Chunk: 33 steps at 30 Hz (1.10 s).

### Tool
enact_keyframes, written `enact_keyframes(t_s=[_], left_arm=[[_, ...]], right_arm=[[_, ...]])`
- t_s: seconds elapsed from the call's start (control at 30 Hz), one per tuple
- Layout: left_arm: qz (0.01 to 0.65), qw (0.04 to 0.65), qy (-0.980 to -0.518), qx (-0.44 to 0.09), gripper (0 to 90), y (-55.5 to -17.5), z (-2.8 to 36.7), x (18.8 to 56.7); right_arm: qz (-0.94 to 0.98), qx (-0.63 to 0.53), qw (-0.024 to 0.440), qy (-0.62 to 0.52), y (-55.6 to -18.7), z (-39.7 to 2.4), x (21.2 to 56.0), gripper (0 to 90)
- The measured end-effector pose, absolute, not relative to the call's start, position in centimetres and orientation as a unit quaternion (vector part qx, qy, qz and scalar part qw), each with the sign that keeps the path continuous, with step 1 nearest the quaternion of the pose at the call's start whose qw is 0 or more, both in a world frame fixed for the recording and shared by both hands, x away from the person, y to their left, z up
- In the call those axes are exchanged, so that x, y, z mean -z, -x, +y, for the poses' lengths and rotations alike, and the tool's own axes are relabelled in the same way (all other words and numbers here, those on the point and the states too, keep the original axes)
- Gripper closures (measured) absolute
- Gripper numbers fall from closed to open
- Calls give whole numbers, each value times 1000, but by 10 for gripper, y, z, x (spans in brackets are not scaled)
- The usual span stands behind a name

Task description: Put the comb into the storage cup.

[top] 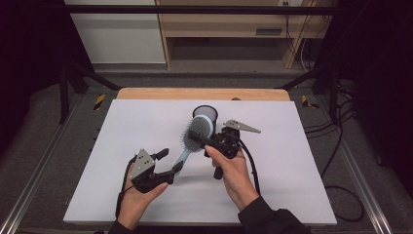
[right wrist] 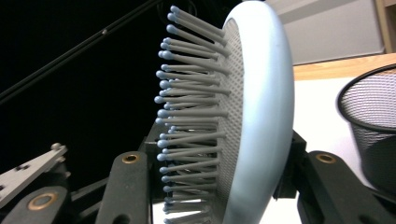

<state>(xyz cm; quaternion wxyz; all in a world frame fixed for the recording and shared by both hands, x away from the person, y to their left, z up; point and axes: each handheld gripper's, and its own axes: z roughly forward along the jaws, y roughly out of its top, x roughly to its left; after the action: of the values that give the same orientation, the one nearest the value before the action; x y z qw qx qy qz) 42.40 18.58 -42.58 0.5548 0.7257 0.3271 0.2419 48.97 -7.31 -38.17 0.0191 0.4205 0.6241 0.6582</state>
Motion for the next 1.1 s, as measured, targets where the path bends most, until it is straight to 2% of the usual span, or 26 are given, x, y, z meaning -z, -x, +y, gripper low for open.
enact_keyframes(t_s=[0.03, 0.07, 0.2, 0.33, 0.67, 1.1], left_arm=[[330, 555, -723, -245, 265, -424, 188, 426], [340, 551, -719, -252, 209, -424, 194, 426], [364, 545, -710, -258, 130, -423, 209, 428], [377, 544, -701, -265, 92, -419, 229, 429], [408, 538, -681, -283, 64, -413, 260, 436], [416, 536, -676, -286, 59, -415, 264, 439]], right_arm=[[621, -659, 20, -423, -491, -75, 381, 529], [619, -658, 24, -427, -492, -81, 380, 528], [614, -659, 35, -433, -496, -93, 379, 527], [607, -659, 40, -443, -499, -103, 379, 527], [592, -661, 59, -457, -505, -120, 377, 525], [582, -661, 70, -468, -510, -136, 371, 524]])
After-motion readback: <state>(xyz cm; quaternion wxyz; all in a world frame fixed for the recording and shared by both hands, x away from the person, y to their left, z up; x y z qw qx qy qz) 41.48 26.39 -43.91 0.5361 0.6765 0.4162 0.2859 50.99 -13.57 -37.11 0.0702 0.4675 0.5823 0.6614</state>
